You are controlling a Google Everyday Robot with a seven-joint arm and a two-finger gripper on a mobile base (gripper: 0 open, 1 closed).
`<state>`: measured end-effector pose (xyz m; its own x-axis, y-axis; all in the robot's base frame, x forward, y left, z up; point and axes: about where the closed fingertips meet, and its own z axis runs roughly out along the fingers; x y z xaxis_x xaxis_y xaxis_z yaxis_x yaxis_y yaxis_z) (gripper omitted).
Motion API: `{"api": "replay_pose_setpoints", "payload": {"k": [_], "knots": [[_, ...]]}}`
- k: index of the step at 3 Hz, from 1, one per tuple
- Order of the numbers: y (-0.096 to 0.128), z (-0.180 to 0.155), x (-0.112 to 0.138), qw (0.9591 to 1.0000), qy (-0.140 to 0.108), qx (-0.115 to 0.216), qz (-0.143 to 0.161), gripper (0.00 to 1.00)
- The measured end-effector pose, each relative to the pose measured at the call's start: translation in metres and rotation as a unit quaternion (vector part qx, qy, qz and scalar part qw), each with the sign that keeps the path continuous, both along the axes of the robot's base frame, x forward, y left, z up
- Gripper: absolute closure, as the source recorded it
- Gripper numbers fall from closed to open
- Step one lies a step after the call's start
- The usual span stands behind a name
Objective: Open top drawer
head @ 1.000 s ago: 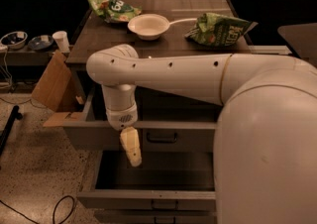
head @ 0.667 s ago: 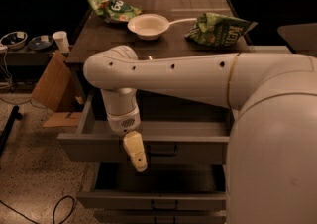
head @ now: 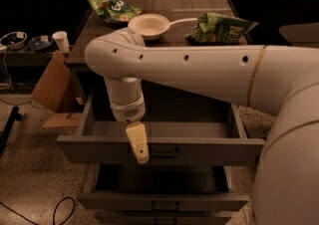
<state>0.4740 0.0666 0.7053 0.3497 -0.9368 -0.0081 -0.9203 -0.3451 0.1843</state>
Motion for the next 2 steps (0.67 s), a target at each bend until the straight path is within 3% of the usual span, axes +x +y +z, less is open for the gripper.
{"api": "replay_pose_setpoints", "payload": {"k": [1, 2], "knots": [[-0.0015, 0.0263, 0.0212, 0.9985, -0.040, 0.005, -0.036, 0.00], [-0.0015, 0.0263, 0.0212, 0.9985, -0.040, 0.005, -0.036, 0.00]]}}
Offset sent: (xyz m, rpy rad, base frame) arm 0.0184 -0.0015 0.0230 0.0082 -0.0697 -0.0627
